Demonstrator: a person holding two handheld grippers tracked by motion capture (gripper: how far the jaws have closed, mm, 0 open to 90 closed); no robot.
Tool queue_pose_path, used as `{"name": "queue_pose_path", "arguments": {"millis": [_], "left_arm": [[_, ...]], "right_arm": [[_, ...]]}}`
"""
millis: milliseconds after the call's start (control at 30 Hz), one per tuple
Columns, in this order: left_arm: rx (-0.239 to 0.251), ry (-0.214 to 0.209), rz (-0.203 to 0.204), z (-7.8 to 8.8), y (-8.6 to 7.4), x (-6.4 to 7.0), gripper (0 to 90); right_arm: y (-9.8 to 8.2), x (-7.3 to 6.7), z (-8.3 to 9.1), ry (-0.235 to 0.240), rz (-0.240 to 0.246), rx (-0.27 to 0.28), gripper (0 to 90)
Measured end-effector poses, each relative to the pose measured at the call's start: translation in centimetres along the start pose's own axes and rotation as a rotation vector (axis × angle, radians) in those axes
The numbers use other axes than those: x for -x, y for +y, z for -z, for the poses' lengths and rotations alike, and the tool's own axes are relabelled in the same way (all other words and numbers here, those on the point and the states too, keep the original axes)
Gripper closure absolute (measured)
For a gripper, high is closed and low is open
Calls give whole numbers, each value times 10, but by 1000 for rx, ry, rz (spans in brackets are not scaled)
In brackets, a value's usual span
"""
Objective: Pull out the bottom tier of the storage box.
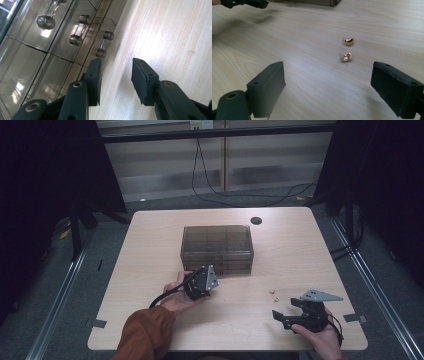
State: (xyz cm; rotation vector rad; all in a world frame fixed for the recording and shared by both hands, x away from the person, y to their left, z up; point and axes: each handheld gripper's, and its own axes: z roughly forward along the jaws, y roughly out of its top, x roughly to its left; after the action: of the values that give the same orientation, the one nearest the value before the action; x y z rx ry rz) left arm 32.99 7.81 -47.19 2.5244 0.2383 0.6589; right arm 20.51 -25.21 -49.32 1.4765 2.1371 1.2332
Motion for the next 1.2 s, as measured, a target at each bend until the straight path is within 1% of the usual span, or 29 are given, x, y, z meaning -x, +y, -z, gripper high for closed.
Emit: {"name": "queue_pose_path", "arguments": {"millis": [67,100,133,167,200,233,267,300,367,433,500,533,600,667,700,733,767,800,833,867,900,933,967,1000,1033,1100,1133,1167,1200], "left_arm": [[0,-16,9,1,-1,-3,606],[-6,-31,18,1,-1,-6,631],[-2,-22,26,1,-2,-8,652],[-13,-53,36,2,-2,-11,649],[1,-66,41,3,-3,-13,653],[-2,-77,45,4,-3,-15,675],[-1,-84,49,4,-3,-17,675],[-5,-86,35,5,-3,-19,676],[-2,-99,48,6,-3,-22,665],[1,-86,40,8,-3,-26,676],[5,-99,65,8,-3,-32,688],[3,-89,52,10,-2,-34,697],[-1,-108,54,11,0,-39,699],[-20,-109,33,10,1,-44,672],[-26,-102,29,10,1,-46,671],[-40,-106,23,10,2,-50,671],[-43,-116,25,10,1,-53,669],[-55,-126,14,9,1,-56,666],[-55,-117,20,8,1,-57,668],[-66,-135,15,7,0,-60,684],[-70,-122,9,7,0,-61,694],[-79,-136,7,6,0,-62,708],[-90,-151,-5,4,1,-63,711],[-99,-147,-10,2,2,-63,711],[-100,-156,-6,1,2,-63,711],[-103,-151,-6,-1,3,-63,720],[-114,-164,-14,-3,4,-64,730],[-121,-160,-9,-5,4,-64,723],[-142,-170,-32,-7,5,-66,721]], "right_arm": [[0,0,0,1,0,0,112],[0,0,0,1,0,-1,112],[0,0,0,1,0,-1,112],[0,0,0,0,-1,-3,110],[0,0,0,0,0,-3,110],[0,0,0,-1,1,-4,110],[0,0,0,0,1,-4,110],[0,0,0,-1,0,-4,110],[0,0,0,0,-1,-4,110],[0,0,0,1,-2,-5,110],[0,0,0,1,0,-6,109],[0,0,0,2,-3,-7,109],[0,0,-1,2,-2,-7,108],[0,0,-1,3,-2,-8,108],[0,0,-1,3,-2,-9,108],[0,0,-1,3,-2,-8,108],[0,0,-1,4,-3,-8,108],[0,0,0,4,-3,-8,108],[0,0,0,4,-3,-8,108],[0,0,0,5,-3,-8,108],[0,0,-1,7,-3,-9,106],[0,0,-1,8,-5,-9,102],[0,0,-1,11,-8,-14,100],[0,0,-1,11,-6,-16,100],[0,0,-1,13,-2,-16,100],[0,0,-1,11,-6,-18,100],[0,0,-1,12,-6,-17,100],[0,0,-1,12,-5,-17,100],[0,0,-1,12,-6,-17,100]]}}
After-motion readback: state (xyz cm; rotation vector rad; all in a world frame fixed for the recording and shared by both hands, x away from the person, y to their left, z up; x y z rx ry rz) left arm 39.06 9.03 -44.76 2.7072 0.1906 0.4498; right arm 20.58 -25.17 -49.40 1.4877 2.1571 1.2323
